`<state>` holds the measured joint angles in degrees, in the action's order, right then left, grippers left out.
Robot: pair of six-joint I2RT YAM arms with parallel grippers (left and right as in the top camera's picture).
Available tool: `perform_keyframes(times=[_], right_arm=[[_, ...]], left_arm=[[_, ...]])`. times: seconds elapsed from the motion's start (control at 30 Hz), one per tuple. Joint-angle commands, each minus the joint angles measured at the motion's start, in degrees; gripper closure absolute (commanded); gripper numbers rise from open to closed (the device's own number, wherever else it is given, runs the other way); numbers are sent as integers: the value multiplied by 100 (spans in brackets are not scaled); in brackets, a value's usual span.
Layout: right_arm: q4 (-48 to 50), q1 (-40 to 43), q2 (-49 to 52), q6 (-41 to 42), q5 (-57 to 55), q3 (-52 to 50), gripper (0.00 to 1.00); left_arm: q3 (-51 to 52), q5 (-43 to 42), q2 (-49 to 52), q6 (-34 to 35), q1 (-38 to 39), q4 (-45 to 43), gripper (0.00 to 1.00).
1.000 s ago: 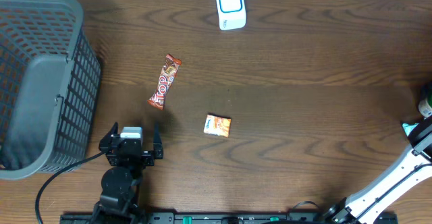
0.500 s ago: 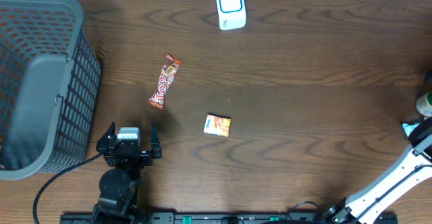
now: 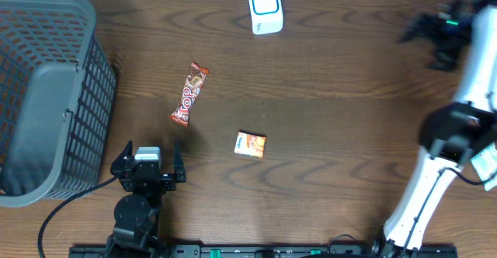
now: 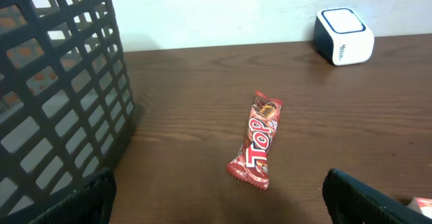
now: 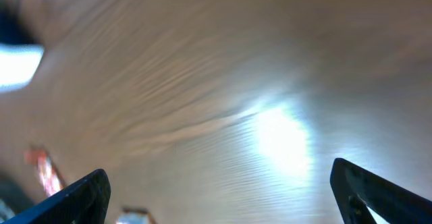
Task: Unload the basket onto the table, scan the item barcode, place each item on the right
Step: 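Move the right gripper to the orange Kleenex pack and grasp it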
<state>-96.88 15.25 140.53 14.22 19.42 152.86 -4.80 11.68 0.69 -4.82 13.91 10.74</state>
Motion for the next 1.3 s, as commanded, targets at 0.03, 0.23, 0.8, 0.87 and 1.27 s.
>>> perform_keyframes(times=[0.03,0.23,0.8,0.87,1.27], right_arm=[[-4,-1104,-37,101,-140,114,1],[52,-2282,-35,282,-151,-11,1],[280,-3980,-35,2229,-90,-1650,1],[391,-4057,-35,2337,-87,-1884,1],[584,-4627,-35,2697,61,-2297,1]], left_arm=[[94,-35,-48,-72,-39,162,2],[94,-35,-46,-72,-39,164,2],[94,-39,-46,1060,-39,127,2],[94,-127,-46,1318,-39,140,2],[94,-291,-46,1233,-39,168,2]])
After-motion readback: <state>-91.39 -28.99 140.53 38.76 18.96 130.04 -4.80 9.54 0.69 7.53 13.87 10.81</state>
